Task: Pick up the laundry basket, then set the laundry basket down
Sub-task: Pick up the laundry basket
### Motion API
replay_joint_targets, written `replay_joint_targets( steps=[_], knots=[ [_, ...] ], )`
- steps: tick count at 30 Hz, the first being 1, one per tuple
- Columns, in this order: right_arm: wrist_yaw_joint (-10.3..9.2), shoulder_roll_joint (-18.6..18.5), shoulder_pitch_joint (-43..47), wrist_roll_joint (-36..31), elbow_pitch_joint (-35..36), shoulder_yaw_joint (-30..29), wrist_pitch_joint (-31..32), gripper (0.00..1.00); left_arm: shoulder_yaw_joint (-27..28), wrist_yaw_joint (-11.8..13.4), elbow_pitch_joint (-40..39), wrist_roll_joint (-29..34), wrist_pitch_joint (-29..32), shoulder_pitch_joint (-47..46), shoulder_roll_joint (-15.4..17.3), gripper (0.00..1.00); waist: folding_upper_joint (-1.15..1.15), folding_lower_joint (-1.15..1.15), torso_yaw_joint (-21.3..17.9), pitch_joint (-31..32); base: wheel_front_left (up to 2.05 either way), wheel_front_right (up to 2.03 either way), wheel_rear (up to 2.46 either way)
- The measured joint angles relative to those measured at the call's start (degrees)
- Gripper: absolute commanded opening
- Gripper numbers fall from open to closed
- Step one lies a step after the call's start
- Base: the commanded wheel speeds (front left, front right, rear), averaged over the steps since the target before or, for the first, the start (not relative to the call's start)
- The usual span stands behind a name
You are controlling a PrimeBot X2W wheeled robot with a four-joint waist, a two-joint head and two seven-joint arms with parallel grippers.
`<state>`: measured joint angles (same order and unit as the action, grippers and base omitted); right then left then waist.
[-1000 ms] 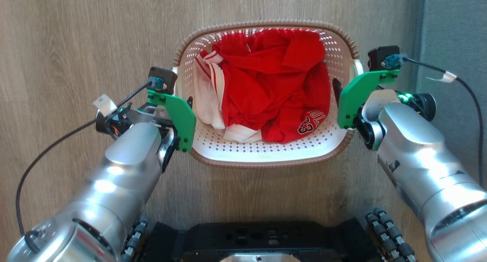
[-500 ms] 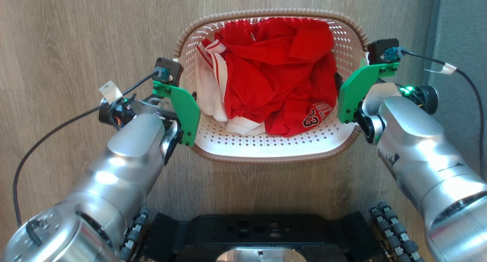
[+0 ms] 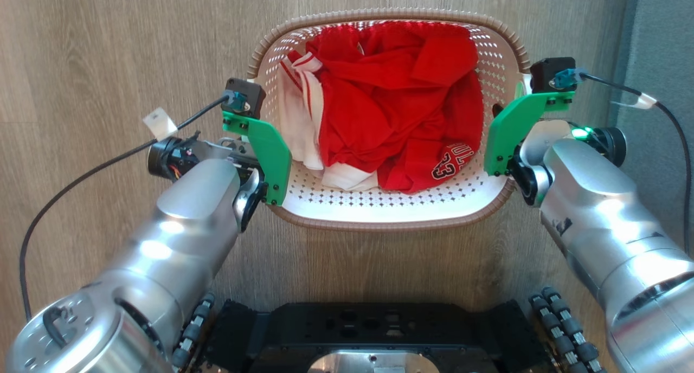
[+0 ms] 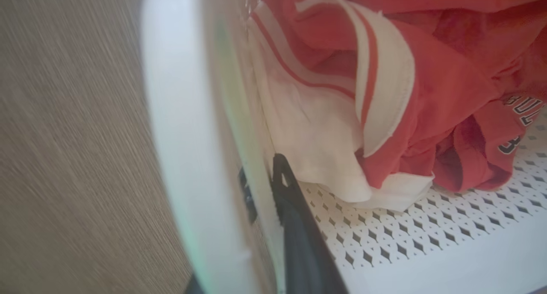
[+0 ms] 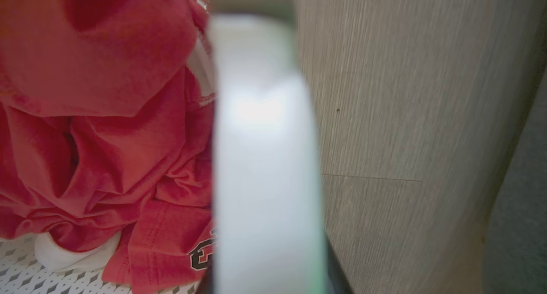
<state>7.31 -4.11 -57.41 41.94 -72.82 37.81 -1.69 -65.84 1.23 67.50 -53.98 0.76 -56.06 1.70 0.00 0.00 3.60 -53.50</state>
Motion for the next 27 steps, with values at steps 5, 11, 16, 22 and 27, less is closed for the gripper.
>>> replay_joint_targets(
  steps=[5, 11, 16, 22, 27],
  knots=[
    [0.00, 0.0, 0.0, 0.5, -0.1, 0.7, 0.0, 0.00, -1.1, 0.3, 0.0, -1.2, 0.3, -0.2, 0.0, 0.00, 0.00, 0.00, 0.1, 0.3, 0.00, 0.00, 0.00],
    [0.00, -0.1, 0.1, 1.0, -0.2, 1.6, 0.1, 0.00, -2.6, -0.3, -0.2, -2.5, 1.0, -0.2, 0.1, 0.00, 0.00, 0.00, 0.1, 1.0, 0.00, 0.00, 0.00],
    [0.00, -0.2, 0.3, 1.9, -0.2, 3.0, 2.4, 0.00, -4.2, -1.9, -0.2, -3.1, 2.3, -0.2, 0.1, 0.00, 0.00, 0.00, 0.0, 2.5, 0.00, 0.00, 0.00],
    [0.00, -0.3, 1.1, 2.9, 0.1, 4.8, 6.8, 0.00, -5.8, -4.8, -0.3, -3.0, 5.8, 0.2, 0.4, 0.00, 0.00, 0.00, 0.0, 5.3, 0.00, 0.00, 0.00],
    [0.00, -0.4, 3.8, 4.8, 1.6, 6.8, 11.9, 0.00, -6.1, -6.3, -0.2, -2.3, 8.3, 2.4, 0.8, 0.00, 0.00, 0.00, -0.2, 8.5, 0.00, 0.00, 0.00]
  ],
)
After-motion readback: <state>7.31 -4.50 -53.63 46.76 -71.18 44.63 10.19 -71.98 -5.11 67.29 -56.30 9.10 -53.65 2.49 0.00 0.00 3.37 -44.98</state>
